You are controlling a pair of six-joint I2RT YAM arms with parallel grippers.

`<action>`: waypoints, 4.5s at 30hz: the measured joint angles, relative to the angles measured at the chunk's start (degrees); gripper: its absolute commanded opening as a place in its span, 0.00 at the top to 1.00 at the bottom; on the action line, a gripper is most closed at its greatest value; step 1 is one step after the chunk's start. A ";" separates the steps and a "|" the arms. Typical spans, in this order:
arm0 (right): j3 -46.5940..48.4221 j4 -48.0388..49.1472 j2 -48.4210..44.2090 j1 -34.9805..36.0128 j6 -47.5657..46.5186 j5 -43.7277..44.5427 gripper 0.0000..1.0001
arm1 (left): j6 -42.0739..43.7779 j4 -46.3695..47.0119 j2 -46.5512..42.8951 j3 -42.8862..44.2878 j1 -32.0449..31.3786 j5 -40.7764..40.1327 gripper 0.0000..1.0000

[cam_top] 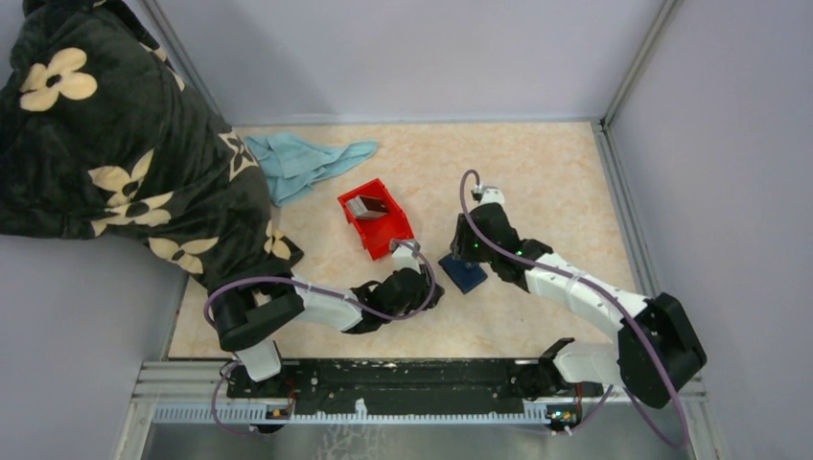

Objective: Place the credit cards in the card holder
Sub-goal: Adjust the card holder at the center of the board.

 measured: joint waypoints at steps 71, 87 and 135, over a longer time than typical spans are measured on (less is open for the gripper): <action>-8.92 5.01 4.70 -13.07 3.80 -3.13 0.61 | -7.19 6.14 3.45 1.11 9.09 8.48 0.54; -15.91 6.45 -0.98 -14.43 9.18 -2.40 0.85 | -10.54 5.90 6.78 4.33 9.44 8.59 0.62; -20.68 12.04 -6.80 1.18 20.68 -1.75 0.62 | -10.08 7.13 -2.29 -6.82 11.69 5.01 0.61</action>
